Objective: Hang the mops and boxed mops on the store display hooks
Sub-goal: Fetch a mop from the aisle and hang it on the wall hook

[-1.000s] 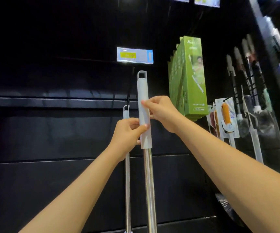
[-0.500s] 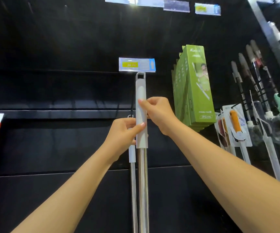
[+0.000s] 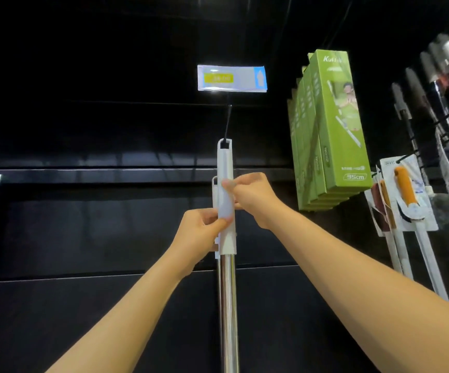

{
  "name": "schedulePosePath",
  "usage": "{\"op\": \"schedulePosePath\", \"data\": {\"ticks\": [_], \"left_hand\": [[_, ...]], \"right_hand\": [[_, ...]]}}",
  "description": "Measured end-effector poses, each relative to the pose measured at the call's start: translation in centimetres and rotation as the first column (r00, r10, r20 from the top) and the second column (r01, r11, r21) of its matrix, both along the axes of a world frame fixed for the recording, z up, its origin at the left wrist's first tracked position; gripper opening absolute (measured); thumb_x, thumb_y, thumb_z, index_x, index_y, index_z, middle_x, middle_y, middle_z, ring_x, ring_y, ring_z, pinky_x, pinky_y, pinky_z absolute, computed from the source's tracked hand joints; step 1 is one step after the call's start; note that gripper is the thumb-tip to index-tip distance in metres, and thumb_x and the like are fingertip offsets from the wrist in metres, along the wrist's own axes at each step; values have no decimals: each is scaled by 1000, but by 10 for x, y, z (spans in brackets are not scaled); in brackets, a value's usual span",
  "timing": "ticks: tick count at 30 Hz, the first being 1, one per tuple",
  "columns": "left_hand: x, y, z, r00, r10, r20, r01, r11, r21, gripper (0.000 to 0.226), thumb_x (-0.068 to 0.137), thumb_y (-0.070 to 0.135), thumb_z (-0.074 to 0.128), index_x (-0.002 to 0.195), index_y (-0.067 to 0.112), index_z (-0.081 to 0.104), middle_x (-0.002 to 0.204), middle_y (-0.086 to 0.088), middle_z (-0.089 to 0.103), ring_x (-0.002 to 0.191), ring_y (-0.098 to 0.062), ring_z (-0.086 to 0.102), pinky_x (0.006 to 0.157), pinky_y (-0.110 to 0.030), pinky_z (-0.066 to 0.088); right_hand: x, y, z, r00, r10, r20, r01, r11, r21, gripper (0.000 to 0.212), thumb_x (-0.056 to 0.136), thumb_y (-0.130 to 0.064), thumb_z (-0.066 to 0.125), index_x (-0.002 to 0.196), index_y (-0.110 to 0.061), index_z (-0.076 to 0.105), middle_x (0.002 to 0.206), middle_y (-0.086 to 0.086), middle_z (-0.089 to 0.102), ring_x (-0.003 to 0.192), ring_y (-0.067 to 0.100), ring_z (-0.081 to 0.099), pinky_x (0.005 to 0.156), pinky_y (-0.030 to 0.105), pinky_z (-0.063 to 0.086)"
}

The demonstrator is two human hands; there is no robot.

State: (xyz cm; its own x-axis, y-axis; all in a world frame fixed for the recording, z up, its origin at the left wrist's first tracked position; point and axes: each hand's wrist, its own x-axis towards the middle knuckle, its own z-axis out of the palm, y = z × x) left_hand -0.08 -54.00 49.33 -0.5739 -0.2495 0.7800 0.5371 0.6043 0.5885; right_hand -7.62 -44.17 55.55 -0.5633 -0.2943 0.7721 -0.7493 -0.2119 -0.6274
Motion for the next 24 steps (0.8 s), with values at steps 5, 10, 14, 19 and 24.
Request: {"op": "schedulePosePath", "data": {"ticks": [5, 10, 14, 19, 24], "left_hand": [[-36, -27, -2, 997, -21, 70, 14, 995, 101, 24, 97, 23, 59, 103, 3, 71, 102, -15, 73, 93, -26, 72, 71, -35, 60], [-72, -49, -10, 996, -61, 68, 52, 991, 127, 33, 99, 23, 55, 105, -7, 67, 106, -23, 68, 98, -30, 69, 64, -27, 57], [-95, -63, -13, 995, -69, 73, 57, 986, 158, 32, 99, 25, 54, 107, -3, 68, 109, -16, 70, 103, -26, 68, 77, -34, 57], [-114, -77, -11, 995, -5, 101, -14, 981, 192, 27, 97, 28, 57, 108, 6, 68, 111, -11, 69, 106, -25, 65, 81, -36, 58], [-125, -86, -12, 995, 1, 99, -21, 980, 199, 29, 96, 28, 58, 109, 4, 68, 110, -12, 69, 105, -26, 66, 87, -43, 58]], "right_hand": [[-33, -33, 2, 994, -87, 72, 83, 995, 50, 31, 89, -30, 67, 69, -9, 56, 89, 13, 68, 89, 33, 70, 85, 50, 57], [-62, -51, -5, 996, -88, 34, 86, 995, 42, 40, 90, -26, 66, 90, 13, 66, 93, 21, 71, 91, 32, 71, 82, 48, 59], [-77, -68, -4, 987, -156, 46, 153, 986, 66, 32, 90, -26, 66, 75, 1, 64, 83, 10, 69, 89, 29, 71, 81, 45, 59], [-93, -85, -5, 982, -179, 55, 176, 982, 69, 30, 91, -27, 66, 95, 3, 68, 93, 11, 68, 90, 26, 69, 83, 44, 59], [-102, -95, -10, 980, -182, 81, 181, 983, 26, 37, 91, -26, 67, 105, 7, 67, 102, 18, 68, 96, 32, 67, 84, 47, 58]]}}
